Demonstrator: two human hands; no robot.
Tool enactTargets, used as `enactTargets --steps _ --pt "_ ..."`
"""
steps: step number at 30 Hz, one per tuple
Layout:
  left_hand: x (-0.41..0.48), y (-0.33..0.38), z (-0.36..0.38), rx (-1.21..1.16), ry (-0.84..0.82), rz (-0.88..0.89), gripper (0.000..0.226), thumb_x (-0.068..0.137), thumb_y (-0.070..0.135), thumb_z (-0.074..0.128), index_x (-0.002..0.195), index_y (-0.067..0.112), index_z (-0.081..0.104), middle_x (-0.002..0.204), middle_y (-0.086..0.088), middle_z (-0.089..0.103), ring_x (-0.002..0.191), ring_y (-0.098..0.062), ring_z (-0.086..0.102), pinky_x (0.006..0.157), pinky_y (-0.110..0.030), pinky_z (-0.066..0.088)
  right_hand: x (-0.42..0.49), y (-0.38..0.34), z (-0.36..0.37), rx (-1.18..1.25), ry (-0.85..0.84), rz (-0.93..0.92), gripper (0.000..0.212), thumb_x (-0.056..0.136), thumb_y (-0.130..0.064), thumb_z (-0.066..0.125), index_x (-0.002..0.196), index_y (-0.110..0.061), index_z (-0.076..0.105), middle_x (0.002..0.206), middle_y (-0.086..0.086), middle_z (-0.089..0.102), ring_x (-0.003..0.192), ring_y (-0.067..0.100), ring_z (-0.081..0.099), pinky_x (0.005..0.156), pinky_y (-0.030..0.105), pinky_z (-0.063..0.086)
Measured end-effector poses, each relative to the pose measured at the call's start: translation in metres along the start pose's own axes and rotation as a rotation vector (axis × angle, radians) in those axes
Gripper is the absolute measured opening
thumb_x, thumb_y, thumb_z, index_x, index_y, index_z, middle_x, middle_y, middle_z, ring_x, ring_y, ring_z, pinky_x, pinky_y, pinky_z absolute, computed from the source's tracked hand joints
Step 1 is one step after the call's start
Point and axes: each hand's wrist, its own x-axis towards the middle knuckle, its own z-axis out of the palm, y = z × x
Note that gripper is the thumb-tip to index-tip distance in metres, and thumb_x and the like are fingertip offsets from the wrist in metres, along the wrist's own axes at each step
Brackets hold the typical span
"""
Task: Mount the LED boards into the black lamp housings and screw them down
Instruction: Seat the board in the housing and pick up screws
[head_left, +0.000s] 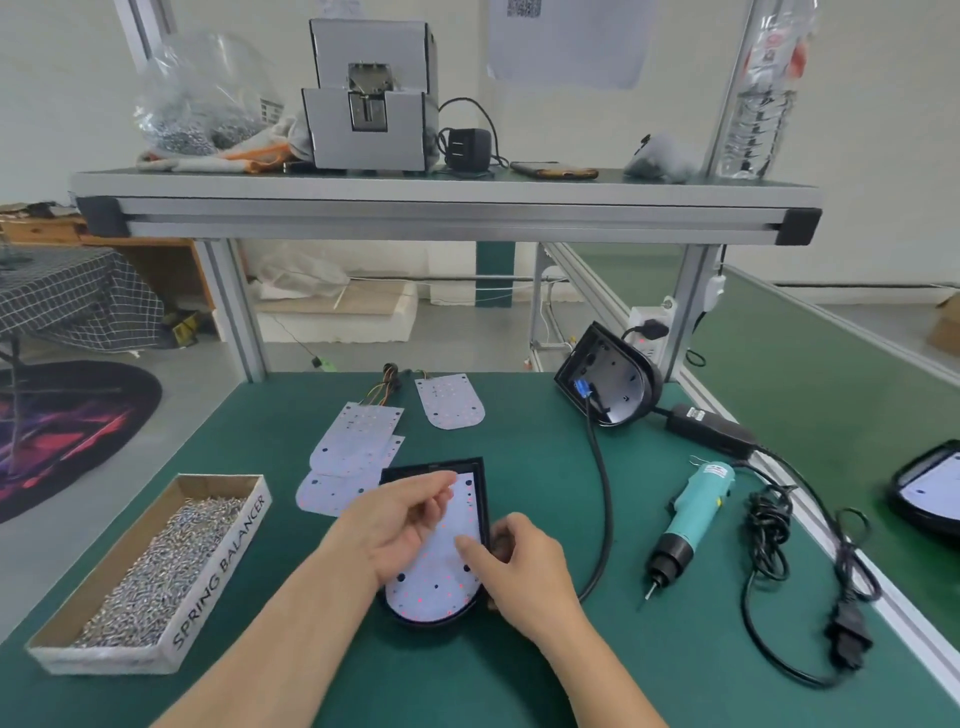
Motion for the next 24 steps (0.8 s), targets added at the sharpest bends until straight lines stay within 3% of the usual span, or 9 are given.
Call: enactTargets --steps 2,5,8,11,15,17,19,21,24 --pt "0.005 -0.009 0.005 0.005 0.022 -0.020 0.018 0.094 0.002 0.061 0.081 -0.008 0.068 0.066 -0.011 0.065 0.048 -0.007 0.061 0.043 -0.011 0.048 -0.001 0.000 -0.011 0.021 0.039 -0.017 0.038 0.080 -0.059 0.069 0.088 -0.024 0.061 0.080 -0.003 0.070 0.068 0.015 0.066 0.072 0.037 0.058" --pt "0.008 -0.011 0.004 0.013 0.064 -0.054 0.020 0.094 0.010 0.064 0.081 -0.005 0.069 0.060 -0.007 0.063 0.046 -0.008 0.058 0.038 -0.012 0.043 0.010 0.007 -0.053 -0.052 0.427 -0.095 0.030 0.086 -0.053 0.067 0.086 -0.023 0.065 0.086 -0.008 0.068 0.086 0.012 0.065 0.085 0.036 0.052" --pt "0.008 -0.010 0.003 0.031 0.054 -0.090 0.018 0.089 0.004 0.068 0.076 -0.005 0.076 0.060 -0.008 0.059 0.045 -0.007 0.053 0.036 -0.011 0.040 0.027 0.028 -0.113 -0.351 0.721 0.038 0.041 0.088 -0.042 0.070 0.114 -0.010 0.062 0.117 0.015 0.057 0.113 0.038 0.050 0.094 0.045 0.043" --pt "0.007 -0.011 0.004 0.040 0.029 -0.099 0.007 0.081 -0.003 0.073 0.076 -0.004 0.078 0.063 -0.008 0.061 0.046 -0.007 0.054 0.039 -0.010 0.043 0.044 0.045 -0.147 -0.515 0.563 0.365 0.070 0.086 -0.045 0.073 0.133 -0.003 0.042 0.128 0.026 0.046 0.115 0.046 0.051 0.092 0.049 0.046" --pt "0.007 -0.011 0.002 -0.043 0.001 -0.094 0.012 0.069 -0.007 0.073 0.081 -0.010 0.075 0.069 -0.013 0.065 0.051 -0.010 0.062 0.046 -0.012 0.050 0.057 0.048 -0.163 -0.492 0.457 0.455 0.076 0.076 -0.033 0.078 0.129 -0.004 0.032 0.118 0.022 0.057 0.108 0.040 0.058 0.082 0.040 0.046" --pt "0.007 -0.010 0.002 -0.088 -0.008 -0.075 0.010 0.078 -0.010 0.067 0.086 -0.013 0.073 0.073 -0.015 0.066 0.054 -0.012 0.064 0.049 -0.013 0.053 0.060 0.053 -0.169 -0.247 0.487 0.475 0.066 0.073 -0.025 0.078 0.122 0.000 0.040 0.106 0.018 0.060 0.097 0.037 0.059 0.077 0.038 0.046" --pt "0.006 -0.010 0.001 -0.102 -0.030 -0.069 0.017 0.090 -0.010 0.058 0.084 -0.013 0.074 0.074 -0.015 0.067 0.056 -0.012 0.065 0.050 -0.013 0.053 0.056 0.057 -0.169 0.302 0.463 0.433 0.045 0.076 -0.010 0.073 0.116 0.002 0.055 0.100 0.013 0.060 0.085 0.030 0.056 0.070 0.035 0.045" --pt "0.005 -0.010 0.002 -0.090 -0.044 -0.072 0.023 0.094 -0.010 0.053 0.086 -0.012 0.074 0.073 -0.016 0.067 0.055 -0.012 0.064 0.050 -0.013 0.053 0.046 0.050 -0.161 0.790 0.387 0.319 0.025 0.080 0.000 0.068 0.104 -0.007 0.064 0.096 0.006 0.065 0.078 0.019 0.058 0.063 0.032 0.048" --pt "0.002 -0.012 0.004 -0.069 -0.052 -0.068 0.014 0.095 -0.009 0.053 0.095 -0.011 0.067 0.074 -0.017 0.068 0.063 -0.015 0.062 0.051 -0.014 0.054 0.029 0.023 -0.141 1.098 0.324 0.108 0.021 0.080 -0.022 0.077 0.096 -0.020 0.064 0.085 -0.001 0.072 0.067 0.009 0.063 0.059 0.026 0.055"
